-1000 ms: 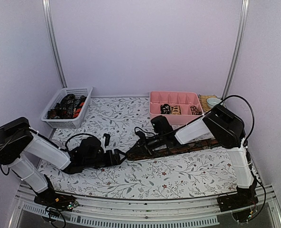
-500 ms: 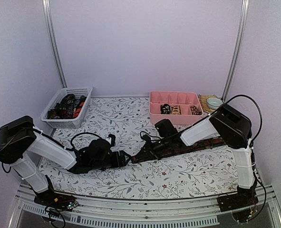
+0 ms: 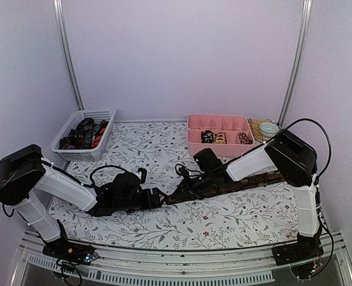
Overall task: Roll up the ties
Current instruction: Roll the tie at the center of the board.
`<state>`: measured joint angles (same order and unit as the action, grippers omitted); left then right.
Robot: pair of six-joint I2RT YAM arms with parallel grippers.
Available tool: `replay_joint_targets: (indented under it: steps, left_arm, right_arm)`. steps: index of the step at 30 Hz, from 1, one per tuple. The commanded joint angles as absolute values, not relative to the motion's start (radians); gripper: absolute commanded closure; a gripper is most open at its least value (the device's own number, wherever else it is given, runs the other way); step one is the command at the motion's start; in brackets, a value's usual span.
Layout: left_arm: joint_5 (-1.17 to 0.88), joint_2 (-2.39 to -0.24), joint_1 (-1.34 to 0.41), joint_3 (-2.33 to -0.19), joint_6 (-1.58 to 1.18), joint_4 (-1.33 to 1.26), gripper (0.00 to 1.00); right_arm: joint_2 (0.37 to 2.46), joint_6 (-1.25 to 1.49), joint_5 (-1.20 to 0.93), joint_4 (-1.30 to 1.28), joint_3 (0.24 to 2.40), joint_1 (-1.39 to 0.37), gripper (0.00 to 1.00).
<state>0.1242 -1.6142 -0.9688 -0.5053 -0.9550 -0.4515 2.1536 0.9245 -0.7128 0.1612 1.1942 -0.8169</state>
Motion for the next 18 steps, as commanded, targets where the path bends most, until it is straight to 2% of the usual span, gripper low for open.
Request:
replay_joint_targets:
  steps: [1,10,12,18]
  left_arm:
    - [0.031,-1.669,-0.97,-0.5,-1.017,-0.545,0.18]
    - [-0.106,-1.807,-0.938,-0.437,-1.151,-0.82,0.28]
    - [-0.129,-1.834,-0.931,-0.429,-1.189,-0.849,0.31]
    - [-0.177,-1.885,-0.927,-0.433,-1.242,-0.865,0.32]
  right_arm:
    - [2.097,0.867,-0.662,0.069,1.191,-0.811,1.0]
    - [2.143,0.871,-0.682,0.099,1.172,-0.81,1.0]
    - [2.146,0.87,-0.687,0.104,1.168,-0.809,1.0]
    - [2.15,0.875,-0.699,0.117,1.165,-0.801,1.0]
